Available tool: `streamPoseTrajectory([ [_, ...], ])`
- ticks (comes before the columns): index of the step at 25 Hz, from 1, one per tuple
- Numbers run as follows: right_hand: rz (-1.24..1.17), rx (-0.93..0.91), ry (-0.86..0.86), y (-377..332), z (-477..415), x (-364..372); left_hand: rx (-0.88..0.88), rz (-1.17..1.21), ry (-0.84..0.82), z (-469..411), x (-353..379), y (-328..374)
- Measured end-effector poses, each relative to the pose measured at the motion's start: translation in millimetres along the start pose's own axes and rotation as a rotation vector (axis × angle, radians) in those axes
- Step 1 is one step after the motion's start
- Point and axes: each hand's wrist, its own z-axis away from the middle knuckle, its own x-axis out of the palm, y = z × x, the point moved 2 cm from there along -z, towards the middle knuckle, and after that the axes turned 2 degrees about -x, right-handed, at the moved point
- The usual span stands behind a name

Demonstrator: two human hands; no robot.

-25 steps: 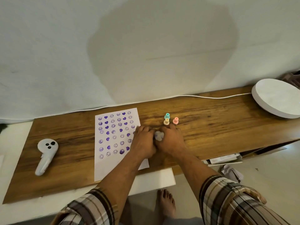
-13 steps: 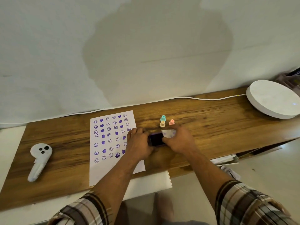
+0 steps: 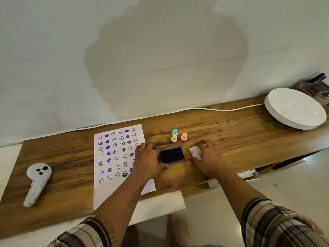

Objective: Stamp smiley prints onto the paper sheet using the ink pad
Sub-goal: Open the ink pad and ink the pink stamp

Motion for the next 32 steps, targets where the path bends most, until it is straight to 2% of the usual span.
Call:
streamPoseTrajectory([
  [4,0.050,-0.023,0.012,-5.8,2.2,0.8,-0.005,-0.032,-0.019,0.0,-1.4,2.6],
  [9,0.006,-0.043,0.239,-31.5,-13.0,-13.8,-0.018,0.004,-0.010,2.3,-3.6,2.1],
  [12,-0.031,-0.059,0.220,-50.0,-29.2,-20.5,0.027,0.027,0.020,4.6,-6.0,-1.2],
  [17,0.049,-0.083,0.106,-59.3,-41.1,-15.0,0.124,0.053,0.090,7.9,-13.4,3.7],
  [21,0.043,-0.035,0.146,-57.0,-43.9,-12.7,0.137,0.084,0.169,12.6,-19.0,7.7],
  [23,-0.158,0.055,0.210,-52.2,-38.8,-16.2,0.123,0.116,0.222,14.2,-24.9,10.3],
  [24,-0.342,0.111,0.245,-50.1,-34.0,-18.3,0.107,0.150,0.240,14.9,-29.4,12.6],
  [26,-0.885,0.217,0.249,-51.6,-20.3,-24.7,0.053,0.288,0.234,15.2,-42.8,20.5],
  [28,-1.427,0.228,0.137,-62.5,0.6,-32.4,0.026,0.425,0.207,16.0,-59.6,33.2],
  [29,-1.607,0.202,0.059,-70.1,11.5,-37.6,0.030,0.481,0.208,17.7,-69.7,39.7],
  [32,-1.825,0.103,-0.091,-91.3,39.5,-55.3,0.073,0.693,0.239,28.3,-96.0,55.1],
])
